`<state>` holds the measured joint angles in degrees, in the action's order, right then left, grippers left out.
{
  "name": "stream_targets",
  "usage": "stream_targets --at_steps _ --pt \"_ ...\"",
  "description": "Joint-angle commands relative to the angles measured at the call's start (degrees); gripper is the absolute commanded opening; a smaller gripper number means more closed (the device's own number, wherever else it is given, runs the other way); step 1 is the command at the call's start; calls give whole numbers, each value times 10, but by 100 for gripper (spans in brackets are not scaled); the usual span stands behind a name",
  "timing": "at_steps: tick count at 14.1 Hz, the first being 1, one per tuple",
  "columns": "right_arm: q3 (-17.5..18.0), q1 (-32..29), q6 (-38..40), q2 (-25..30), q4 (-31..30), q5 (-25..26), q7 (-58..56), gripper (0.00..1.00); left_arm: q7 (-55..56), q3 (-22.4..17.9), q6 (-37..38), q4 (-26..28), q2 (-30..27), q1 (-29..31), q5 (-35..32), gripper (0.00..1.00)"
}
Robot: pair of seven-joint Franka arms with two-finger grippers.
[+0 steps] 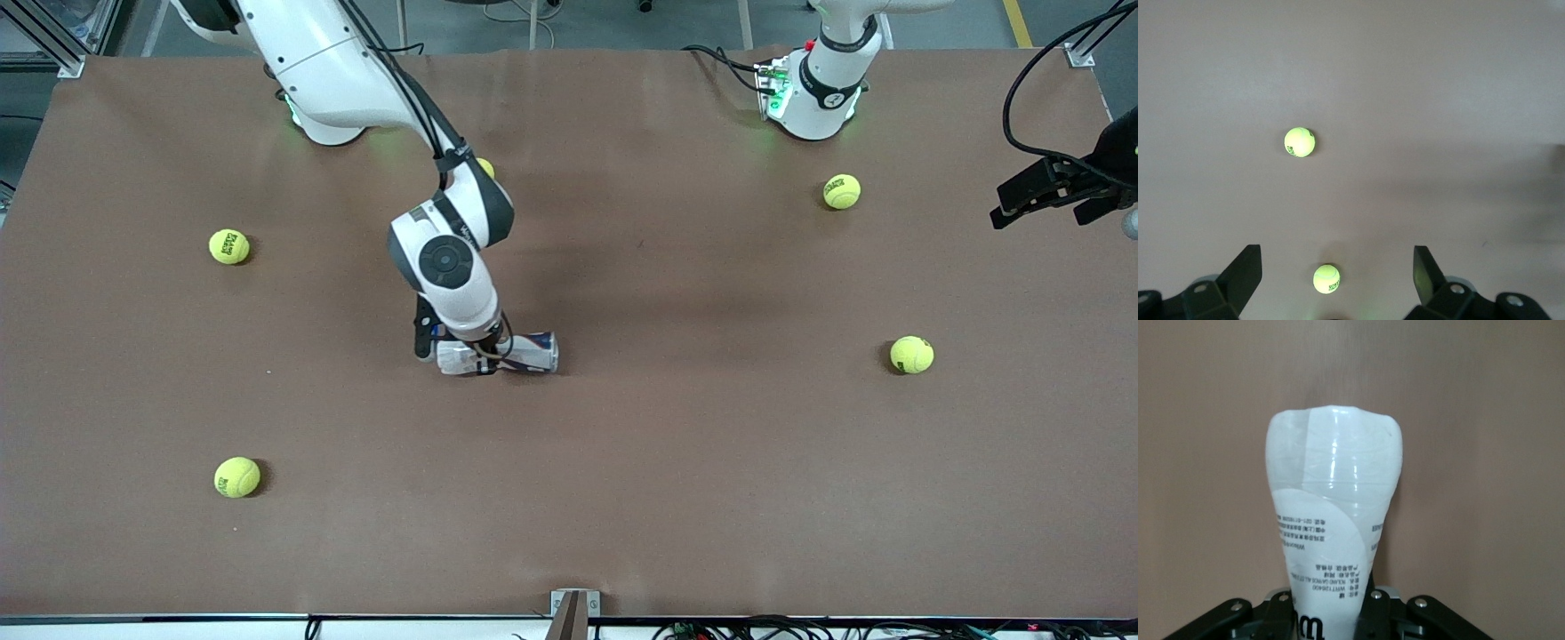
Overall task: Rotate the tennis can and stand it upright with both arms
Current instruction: 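Drag the can with the right gripper toward the table's middle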
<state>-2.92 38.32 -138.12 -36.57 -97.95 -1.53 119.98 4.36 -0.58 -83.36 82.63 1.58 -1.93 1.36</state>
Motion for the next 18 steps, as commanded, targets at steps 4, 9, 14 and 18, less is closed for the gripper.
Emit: stream_targets --at_steps 4,9,14,18 --pt "-4 60 9 -21 50 -23 13 28 -4 0 -1 2 -5 3 9 100" --pt "-5 85 30 -65 106 -26 43 29 -6 0 -2 3 -5 1 8 100" --pt "-7 104 87 -124 196 -18 73 31 -11 1 -2 6 -4 -3 8 100" --pt "-11 128 86 -135 208 -15 73 33 -11 1 -2 7 -4 -3 8 100"
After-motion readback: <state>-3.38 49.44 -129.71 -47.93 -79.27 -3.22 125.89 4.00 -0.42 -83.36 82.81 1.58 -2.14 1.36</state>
